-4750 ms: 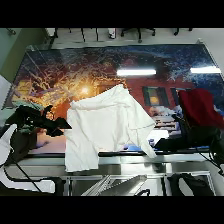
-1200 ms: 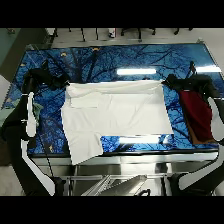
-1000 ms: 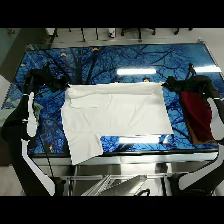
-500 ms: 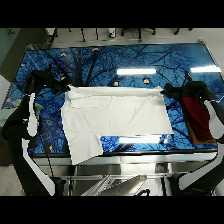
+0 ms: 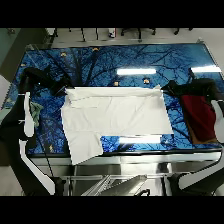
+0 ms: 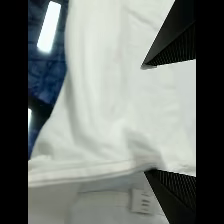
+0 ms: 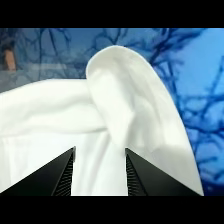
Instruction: Fold the shirts.
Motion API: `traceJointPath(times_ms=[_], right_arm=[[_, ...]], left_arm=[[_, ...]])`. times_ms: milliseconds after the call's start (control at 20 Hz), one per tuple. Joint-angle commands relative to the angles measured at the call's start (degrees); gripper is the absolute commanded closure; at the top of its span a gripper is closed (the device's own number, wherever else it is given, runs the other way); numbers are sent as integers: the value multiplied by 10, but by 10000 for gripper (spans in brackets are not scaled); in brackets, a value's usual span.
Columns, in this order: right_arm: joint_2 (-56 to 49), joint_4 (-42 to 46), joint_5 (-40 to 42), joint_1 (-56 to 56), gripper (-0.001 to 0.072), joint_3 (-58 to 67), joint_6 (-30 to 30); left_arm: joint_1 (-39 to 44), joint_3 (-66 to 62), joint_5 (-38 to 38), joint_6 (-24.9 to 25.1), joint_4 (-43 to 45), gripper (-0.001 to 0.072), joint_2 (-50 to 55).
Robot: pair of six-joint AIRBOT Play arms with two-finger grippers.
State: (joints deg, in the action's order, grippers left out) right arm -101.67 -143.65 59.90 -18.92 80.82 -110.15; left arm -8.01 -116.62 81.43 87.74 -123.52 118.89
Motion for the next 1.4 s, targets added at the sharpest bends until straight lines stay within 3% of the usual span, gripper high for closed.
traceJointPath(times_ms=[0,150,300,350,400,450,700,850,950,1000,1100,1300,1350], right_arm=[[54,21,141,-49,345,0,1],[126,92,193,-92,345,-55,7],[214,170,184,-132,340,-181,5],[237,184,179,-150,276,-225,5],[252,188,174,-167,123,-261,5],[257,186,168,-183,107,-289,5],[235,185,164,-191,108,-323,-14],[231,186,160,-183,109,-323,-26],[231,185,149,-181,109,-323,-33],[231,185,141,-179,110,-323,-38],[230,186,132,-175,109,-324,-40],[200,186,126,-156,115,-324,-52],[190,185,121,-148,151,-324,-52]], left_arm=[[-28,42,125,-6,-15,3,-50],[-46,184,142,4,80,4,-153],[-50,412,79,44,94,4,-280],[-50,485,60,50,94,3,-315],[-50,556,42,57,93,4,-346],[-50,613,27,60,93,4,-367],[-50,788,-72,106,26,3,-427],[-42,823,-110,137,-54,4,-428],[-27,831,-131,139,-62,5,-428],[-20,830,-140,139,-63,121,-428],[-18,819,-143,140,-71,681,-429],[-18,772,-83,141,-69,689,-431],[-18,764,-73,140,-69,688,-437]])
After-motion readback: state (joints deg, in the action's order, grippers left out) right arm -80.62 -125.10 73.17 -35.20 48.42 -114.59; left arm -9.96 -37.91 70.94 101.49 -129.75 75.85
